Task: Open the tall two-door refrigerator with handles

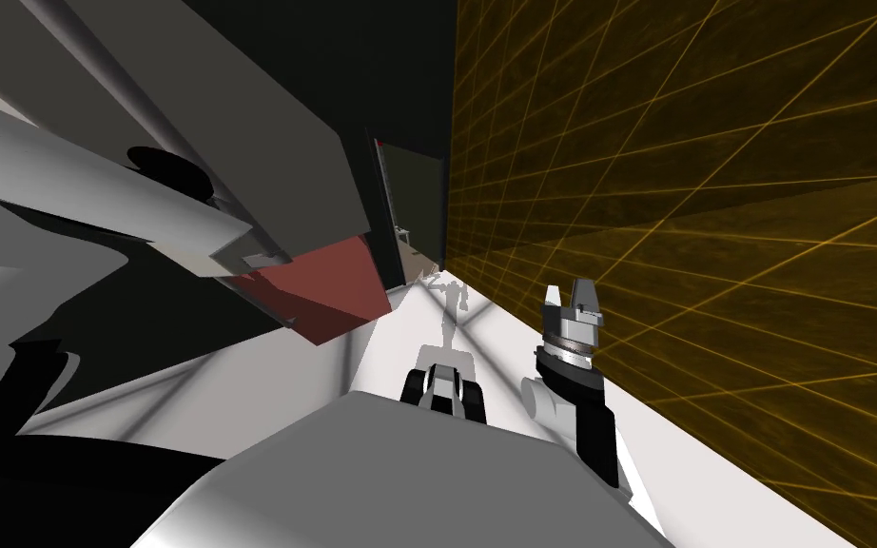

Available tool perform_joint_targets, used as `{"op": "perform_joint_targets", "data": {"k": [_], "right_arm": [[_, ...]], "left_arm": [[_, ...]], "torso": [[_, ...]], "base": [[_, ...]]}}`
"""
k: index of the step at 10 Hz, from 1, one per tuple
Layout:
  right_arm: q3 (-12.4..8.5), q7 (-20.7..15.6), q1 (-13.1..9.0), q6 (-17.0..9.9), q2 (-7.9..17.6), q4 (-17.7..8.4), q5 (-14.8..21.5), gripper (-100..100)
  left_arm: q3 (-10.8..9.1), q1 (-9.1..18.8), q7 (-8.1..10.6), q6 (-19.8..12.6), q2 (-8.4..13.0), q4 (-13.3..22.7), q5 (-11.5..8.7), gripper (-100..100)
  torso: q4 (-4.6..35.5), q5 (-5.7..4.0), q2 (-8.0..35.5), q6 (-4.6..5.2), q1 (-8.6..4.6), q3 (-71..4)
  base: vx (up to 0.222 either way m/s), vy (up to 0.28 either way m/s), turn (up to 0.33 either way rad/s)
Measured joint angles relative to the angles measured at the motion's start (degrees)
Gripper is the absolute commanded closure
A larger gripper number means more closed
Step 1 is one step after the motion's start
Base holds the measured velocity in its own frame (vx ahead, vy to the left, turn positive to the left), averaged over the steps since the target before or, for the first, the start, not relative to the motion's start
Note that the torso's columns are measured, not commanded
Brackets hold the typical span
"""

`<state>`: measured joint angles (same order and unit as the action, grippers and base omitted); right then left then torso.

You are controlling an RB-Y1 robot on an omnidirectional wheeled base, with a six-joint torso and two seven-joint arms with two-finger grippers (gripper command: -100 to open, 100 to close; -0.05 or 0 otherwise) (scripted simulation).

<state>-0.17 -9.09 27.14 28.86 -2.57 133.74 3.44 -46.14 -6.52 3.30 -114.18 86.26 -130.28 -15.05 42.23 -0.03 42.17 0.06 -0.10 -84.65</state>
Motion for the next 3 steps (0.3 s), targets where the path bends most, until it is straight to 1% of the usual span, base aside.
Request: {"op": "perform_joint_targets", "data": {"k": [3], "right_arm": [[0.0, 0.0, 0.0, 0.0, 0.0, 0.0, 0.0, 0]], "left_arm": [[0.0, 0.0, 0.0, -0.01, 0.01, -0.01, 0.0, 0]], "torso": [[0.06, 0.05, 0.13, -0.06, 0.14, 0.09]], "base": [[0.0, 0.0, 0.0]]}}
